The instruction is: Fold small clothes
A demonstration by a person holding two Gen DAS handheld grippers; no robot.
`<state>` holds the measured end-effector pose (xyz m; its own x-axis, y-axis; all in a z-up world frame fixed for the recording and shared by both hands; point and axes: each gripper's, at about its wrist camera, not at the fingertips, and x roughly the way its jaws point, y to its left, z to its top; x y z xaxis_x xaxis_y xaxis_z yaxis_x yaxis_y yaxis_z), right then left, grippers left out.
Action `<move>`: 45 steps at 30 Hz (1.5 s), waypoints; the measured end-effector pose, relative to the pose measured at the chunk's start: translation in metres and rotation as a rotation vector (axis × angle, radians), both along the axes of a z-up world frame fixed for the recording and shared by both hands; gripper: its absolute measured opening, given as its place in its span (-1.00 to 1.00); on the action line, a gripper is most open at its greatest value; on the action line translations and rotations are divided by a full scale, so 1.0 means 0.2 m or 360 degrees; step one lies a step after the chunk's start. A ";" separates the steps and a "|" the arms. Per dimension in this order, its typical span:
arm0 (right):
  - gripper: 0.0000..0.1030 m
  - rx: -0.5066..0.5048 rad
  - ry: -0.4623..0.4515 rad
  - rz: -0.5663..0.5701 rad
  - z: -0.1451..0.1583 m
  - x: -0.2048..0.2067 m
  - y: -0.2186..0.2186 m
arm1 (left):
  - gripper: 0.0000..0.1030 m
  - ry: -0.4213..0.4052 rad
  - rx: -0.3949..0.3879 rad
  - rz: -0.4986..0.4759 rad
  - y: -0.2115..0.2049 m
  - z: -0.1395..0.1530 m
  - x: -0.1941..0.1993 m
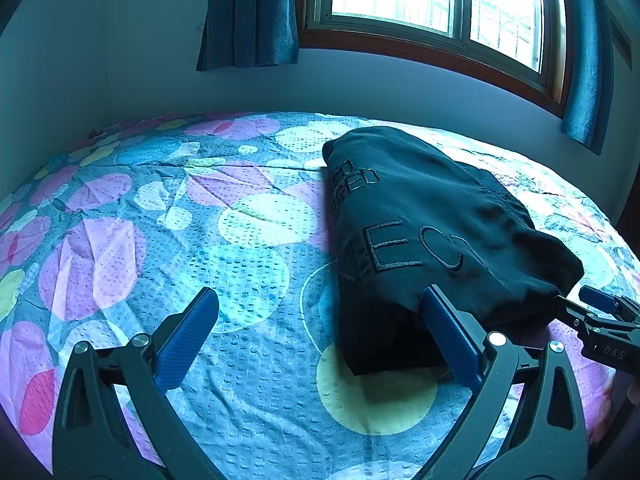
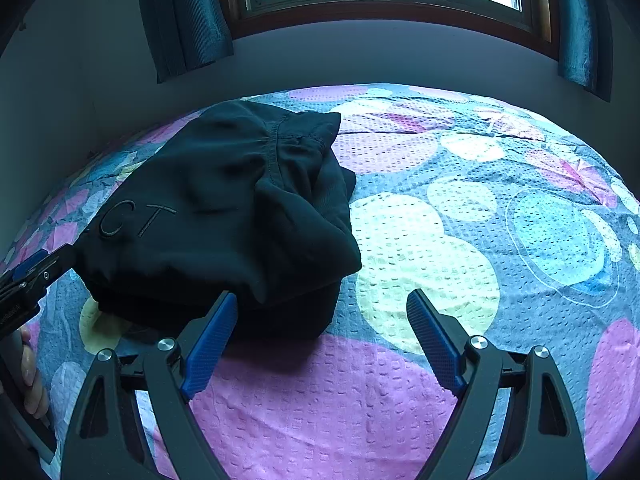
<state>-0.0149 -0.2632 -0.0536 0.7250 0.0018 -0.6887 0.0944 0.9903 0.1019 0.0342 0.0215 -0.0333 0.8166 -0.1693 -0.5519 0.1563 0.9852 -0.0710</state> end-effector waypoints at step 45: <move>0.65 0.0009 -0.0001 -0.0001 -0.01 -0.01 -0.01 | 0.95 -0.0054 0.0056 -0.0042 -0.04 0.03 -0.03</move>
<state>-0.0160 -0.2646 -0.0549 0.7255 0.0054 -0.6882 0.0949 0.9896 0.1078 0.0279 0.0128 -0.0273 0.8304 -0.1721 -0.5299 0.1840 0.9824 -0.0309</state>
